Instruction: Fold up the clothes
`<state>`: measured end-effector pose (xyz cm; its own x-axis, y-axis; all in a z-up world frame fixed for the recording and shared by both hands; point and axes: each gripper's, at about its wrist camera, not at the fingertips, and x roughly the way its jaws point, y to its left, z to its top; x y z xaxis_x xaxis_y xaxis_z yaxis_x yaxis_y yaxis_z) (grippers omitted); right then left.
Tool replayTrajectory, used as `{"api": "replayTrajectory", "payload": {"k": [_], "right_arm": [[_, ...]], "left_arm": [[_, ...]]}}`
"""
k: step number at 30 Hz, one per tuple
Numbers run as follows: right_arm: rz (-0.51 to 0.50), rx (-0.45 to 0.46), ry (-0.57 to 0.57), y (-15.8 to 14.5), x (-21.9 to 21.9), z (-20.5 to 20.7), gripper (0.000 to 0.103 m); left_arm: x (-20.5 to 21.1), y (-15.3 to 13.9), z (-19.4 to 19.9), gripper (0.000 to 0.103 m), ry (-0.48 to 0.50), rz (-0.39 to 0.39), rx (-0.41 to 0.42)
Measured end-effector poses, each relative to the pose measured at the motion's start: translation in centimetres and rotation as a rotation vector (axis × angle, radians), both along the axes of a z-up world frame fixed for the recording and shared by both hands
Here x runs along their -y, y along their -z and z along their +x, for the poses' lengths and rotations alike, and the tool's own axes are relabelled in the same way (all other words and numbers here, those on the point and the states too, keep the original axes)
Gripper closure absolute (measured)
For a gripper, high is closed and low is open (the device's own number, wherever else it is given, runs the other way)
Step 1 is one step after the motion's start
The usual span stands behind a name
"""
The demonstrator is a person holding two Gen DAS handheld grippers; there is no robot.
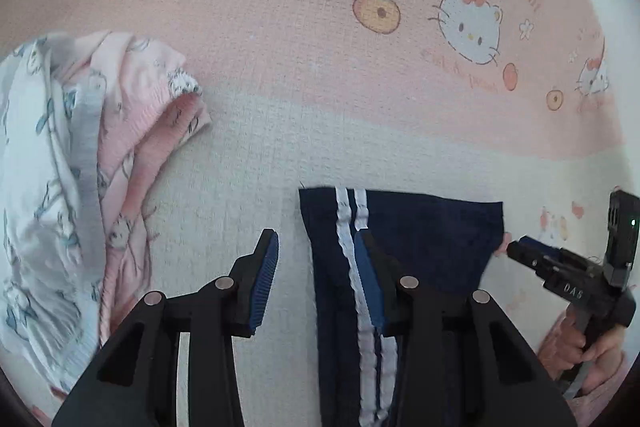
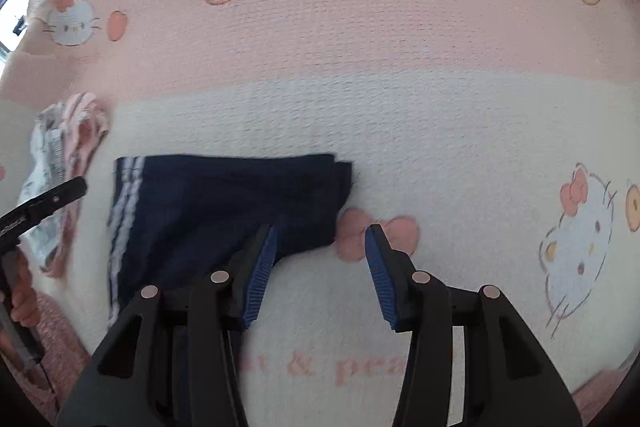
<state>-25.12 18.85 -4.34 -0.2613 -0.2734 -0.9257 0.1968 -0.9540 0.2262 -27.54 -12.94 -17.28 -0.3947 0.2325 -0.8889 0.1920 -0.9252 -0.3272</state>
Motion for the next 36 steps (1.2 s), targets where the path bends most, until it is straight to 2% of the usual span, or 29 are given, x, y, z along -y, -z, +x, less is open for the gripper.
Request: {"api": "replayTrajectory", "payload": {"k": [4,6,10,13,20,23,25,26,27,29,31,33,36], "right_arm": [[-0.124,0.079,-0.047,-0.1,1.6,5.3,0.056],[-0.133,0.110,-0.061,1.1,2.3,8.0,0.056],[-0.147,0.157,-0.099,3.3,3.9,11.5,0.056],[-0.129,0.157,-0.110,2.8,3.0,14.1,0.056],[-0.139,0.155,-0.026,2.6,2.3,15.3,0.056],[-0.149,0.165,-0.022,2.7,2.6,15.0,0.056],[-0.138,0.179,-0.039,3.5,2.9,14.9,0.060],[-0.112,0.174,-0.049,4.0,3.0,15.0,0.066],[-0.105,0.160,-0.062,4.0,3.0,15.3,0.067],[-0.076,0.145,-0.091,3.8,2.9,15.8,0.074],[-0.037,0.140,-0.114,3.7,2.6,16.3,0.077],[-0.004,0.132,-0.118,3.5,2.3,16.6,0.078],[-0.023,0.124,-0.123,3.0,1.9,17.0,0.075]], "left_arm": [[-1.2,1.0,4.4,0.066,-0.060,0.058,0.088],[-1.8,1.6,6.7,0.066,-0.085,0.096,0.116],[-3.3,2.0,10.4,0.069,-0.093,0.093,0.133],[-3.6,1.7,12.3,0.069,-0.104,0.091,0.130],[-4.6,2.6,15.3,0.069,-0.095,0.126,0.159],[-4.8,3.2,15.8,0.069,-0.084,0.156,0.170],[-4.9,3.6,16.0,0.069,-0.083,0.167,0.178],[-4.9,3.9,16.1,0.071,-0.083,0.172,0.183],[-5.0,4.1,16.2,0.083,-0.083,0.177,0.187],[-5.2,4.2,16.4,0.085,-0.072,0.193,0.180],[-5.5,3.7,16.5,0.089,-0.053,0.213,0.154],[-5.9,3.3,16.6,0.089,-0.040,0.213,0.142],[-6.6,3.9,16.5,0.089,-0.022,0.117,0.189]]}}
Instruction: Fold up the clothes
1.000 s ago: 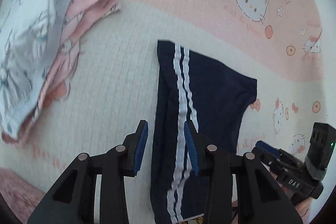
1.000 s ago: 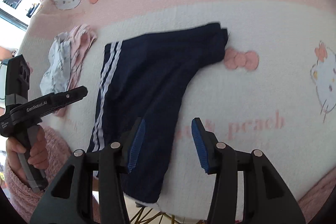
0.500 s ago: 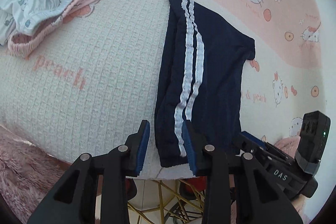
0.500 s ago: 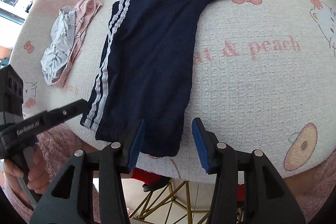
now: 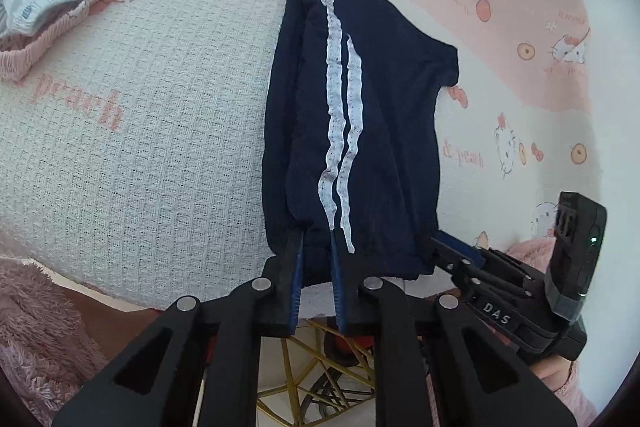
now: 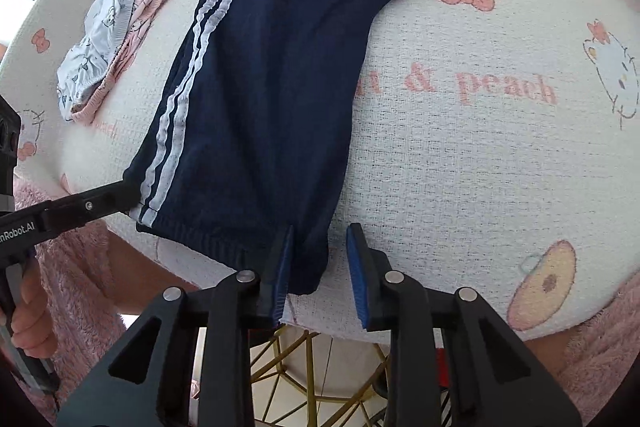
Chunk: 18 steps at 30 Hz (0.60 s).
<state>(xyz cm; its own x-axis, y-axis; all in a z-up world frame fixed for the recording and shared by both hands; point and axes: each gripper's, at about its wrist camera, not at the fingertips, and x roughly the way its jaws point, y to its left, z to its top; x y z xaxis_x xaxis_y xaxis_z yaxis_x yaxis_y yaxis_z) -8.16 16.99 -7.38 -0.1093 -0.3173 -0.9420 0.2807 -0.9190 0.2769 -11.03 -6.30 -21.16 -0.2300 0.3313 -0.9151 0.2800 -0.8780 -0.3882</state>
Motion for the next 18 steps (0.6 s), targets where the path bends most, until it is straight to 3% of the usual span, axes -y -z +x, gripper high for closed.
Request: {"api": "replayTrajectory", "payload": {"k": [1,4,10,13,15,18], "right_arm": [[-0.032,0.004,0.003,-0.2,-0.1,0.1,0.075],[-0.105,0.004,0.020,-0.7,-0.2,0.0,0.075],[-0.113,-0.036,0.045,-1.3,-0.2,-0.3,0.071],[-0.034,-0.022,0.038,-0.2,0.3,-0.4,0.069],[0.021,-0.018,0.035,0.5,0.4,-0.6,0.070],[-0.007,-0.033,0.064,-0.2,-0.5,-0.9,0.069]], "left_arm": [[-0.2,0.2,0.0,0.089,0.010,-0.033,0.017],[0.3,-0.1,-0.1,0.088,-0.009,0.002,0.006],[1.1,-0.1,-0.3,0.086,-0.029,0.008,0.003],[0.4,0.8,-0.4,0.082,0.010,-0.059,0.063],[0.6,0.7,-0.3,0.077,0.005,-0.048,0.066],[1.9,-0.6,-0.1,0.075,-0.043,-0.009,0.004]]}}
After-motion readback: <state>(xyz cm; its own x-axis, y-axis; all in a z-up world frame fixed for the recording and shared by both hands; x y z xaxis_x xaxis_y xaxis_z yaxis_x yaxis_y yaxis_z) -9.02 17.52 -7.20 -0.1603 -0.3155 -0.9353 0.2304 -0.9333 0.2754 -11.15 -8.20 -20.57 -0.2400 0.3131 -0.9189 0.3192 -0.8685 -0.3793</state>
